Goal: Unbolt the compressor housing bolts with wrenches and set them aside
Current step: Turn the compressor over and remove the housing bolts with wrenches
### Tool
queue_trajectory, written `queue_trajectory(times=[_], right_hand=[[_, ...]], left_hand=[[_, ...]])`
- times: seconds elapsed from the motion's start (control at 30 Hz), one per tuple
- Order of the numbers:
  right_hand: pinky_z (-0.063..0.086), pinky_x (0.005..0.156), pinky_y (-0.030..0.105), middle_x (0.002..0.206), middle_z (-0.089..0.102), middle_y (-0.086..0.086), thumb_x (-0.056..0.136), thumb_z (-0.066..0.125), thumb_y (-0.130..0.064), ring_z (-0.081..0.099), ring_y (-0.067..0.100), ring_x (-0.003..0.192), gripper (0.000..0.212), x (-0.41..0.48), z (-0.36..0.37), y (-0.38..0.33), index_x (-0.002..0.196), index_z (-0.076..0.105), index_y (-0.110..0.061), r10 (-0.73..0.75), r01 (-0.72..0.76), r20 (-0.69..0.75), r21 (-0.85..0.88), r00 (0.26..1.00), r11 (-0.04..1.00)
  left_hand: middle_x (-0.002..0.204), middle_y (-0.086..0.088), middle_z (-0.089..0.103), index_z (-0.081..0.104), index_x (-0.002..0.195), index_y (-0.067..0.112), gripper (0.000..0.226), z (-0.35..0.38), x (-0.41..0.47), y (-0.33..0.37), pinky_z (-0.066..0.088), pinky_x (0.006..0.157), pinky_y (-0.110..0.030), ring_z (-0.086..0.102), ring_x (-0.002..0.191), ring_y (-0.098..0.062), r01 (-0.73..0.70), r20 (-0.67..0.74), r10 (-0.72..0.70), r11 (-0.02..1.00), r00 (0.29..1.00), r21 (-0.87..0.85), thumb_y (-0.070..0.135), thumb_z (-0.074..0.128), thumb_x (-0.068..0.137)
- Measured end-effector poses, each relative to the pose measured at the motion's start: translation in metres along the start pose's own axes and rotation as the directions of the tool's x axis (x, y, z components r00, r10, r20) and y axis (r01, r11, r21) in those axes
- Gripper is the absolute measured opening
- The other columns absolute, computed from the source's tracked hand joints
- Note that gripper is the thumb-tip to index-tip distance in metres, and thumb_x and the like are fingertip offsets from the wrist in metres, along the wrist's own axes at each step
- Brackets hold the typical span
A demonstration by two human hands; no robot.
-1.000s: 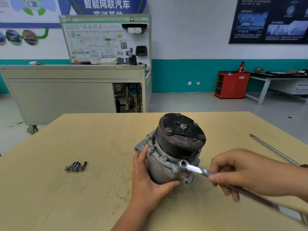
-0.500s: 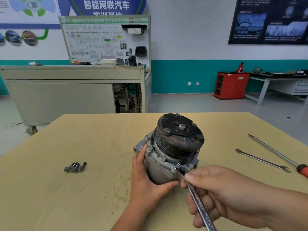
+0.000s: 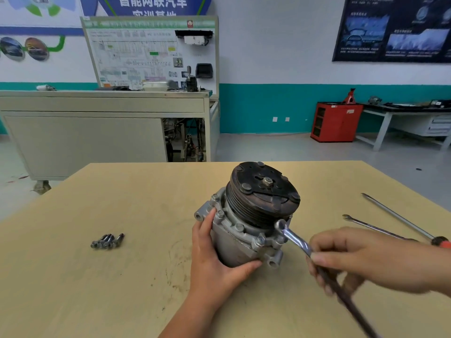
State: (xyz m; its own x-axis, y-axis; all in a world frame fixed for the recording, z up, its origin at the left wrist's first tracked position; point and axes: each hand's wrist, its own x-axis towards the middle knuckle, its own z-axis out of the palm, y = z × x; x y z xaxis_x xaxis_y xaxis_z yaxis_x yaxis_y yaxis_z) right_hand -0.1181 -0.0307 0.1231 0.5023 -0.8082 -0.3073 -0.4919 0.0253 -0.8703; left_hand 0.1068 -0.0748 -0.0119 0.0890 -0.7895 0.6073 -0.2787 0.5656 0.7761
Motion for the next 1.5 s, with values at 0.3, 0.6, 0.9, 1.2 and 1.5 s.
queue_trajectory(times=[0.3, 0.6, 0.9, 1.2, 1.5], right_hand=[[0.047, 0.041, 0.019, 0.057, 0.065, 0.008, 0.073, 0.051, -0.035, 0.065, 0.017, 0.047, 0.030, 0.001, 0.049, -0.026, 0.089, 0.049, -0.010, -0.006, -0.047, 0.104, 0.505, 0.995, 0.862], [0.045, 0.046, 0.019, 0.049, 0.056, -0.006, 0.092, 0.047, -0.040, 0.054, 0.007, 0.041, 0.024, 0.006, 0.015, -0.024, 0.077, 0.055, -0.022, 0.054, -0.053, 0.058, -0.028, 0.997, 0.998], [0.048, 0.068, 0.019, 0.076, 0.071, -0.002, 0.091, 0.053, -0.035, 0.067, 0.011, 0.073, 0.015, 0.001, -0.017, 0.001, 0.087, 0.058, -0.021, -0.066, 0.072, 0.039, -0.163, 0.997, 0.984], [0.047, 0.041, 0.019, 0.058, 0.066, 0.008, 0.082, 0.051, -0.031, 0.065, 0.017, 0.048, 0.022, 0.003, 0.051, -0.025, 0.086, 0.051, -0.009, -0.028, -0.019, 0.085, 0.513, 0.996, 0.858], [0.045, 0.053, 0.017, 0.047, 0.052, -0.013, 0.094, 0.051, -0.033, 0.048, 0.001, 0.045, 0.028, 0.014, -0.004, -0.037, 0.069, 0.062, -0.024, -0.052, 0.016, -0.081, -0.389, 0.995, 0.921]], left_hand=[[0.139, 0.003, 0.040, 0.024, 0.137, 0.057, 0.111, 0.001, 0.001, -0.003, 0.040, 0.106, -0.047, 0.044, 0.131, -0.014, -0.021, -0.016, 0.021, 1.000, 1.000, -0.010, 0.055, 0.088, 0.046], [0.140, 0.004, 0.039, 0.024, 0.133, 0.062, 0.112, 0.001, 0.001, -0.005, 0.040, 0.107, -0.048, 0.044, 0.131, -0.012, -0.002, -0.017, 0.001, 1.000, 1.000, -0.014, 0.055, 0.088, 0.042], [0.141, 0.001, 0.038, 0.025, 0.133, 0.062, 0.109, 0.000, 0.001, -0.003, 0.039, 0.107, -0.049, 0.043, 0.131, -0.014, 0.004, -0.003, -0.004, 1.000, 1.000, -0.019, 0.054, 0.087, 0.044], [0.141, -0.001, 0.039, 0.024, 0.137, 0.055, 0.110, 0.001, 0.001, -0.006, 0.038, 0.106, -0.053, 0.043, 0.132, -0.019, -0.003, -0.022, 0.003, 1.000, 1.000, -0.015, 0.061, 0.086, 0.046], [0.142, -0.001, 0.038, 0.022, 0.134, 0.062, 0.111, -0.001, 0.002, -0.002, 0.038, 0.108, -0.051, 0.042, 0.133, -0.018, -0.012, -0.008, 0.012, 1.000, 1.000, -0.003, 0.051, 0.087, 0.044]])
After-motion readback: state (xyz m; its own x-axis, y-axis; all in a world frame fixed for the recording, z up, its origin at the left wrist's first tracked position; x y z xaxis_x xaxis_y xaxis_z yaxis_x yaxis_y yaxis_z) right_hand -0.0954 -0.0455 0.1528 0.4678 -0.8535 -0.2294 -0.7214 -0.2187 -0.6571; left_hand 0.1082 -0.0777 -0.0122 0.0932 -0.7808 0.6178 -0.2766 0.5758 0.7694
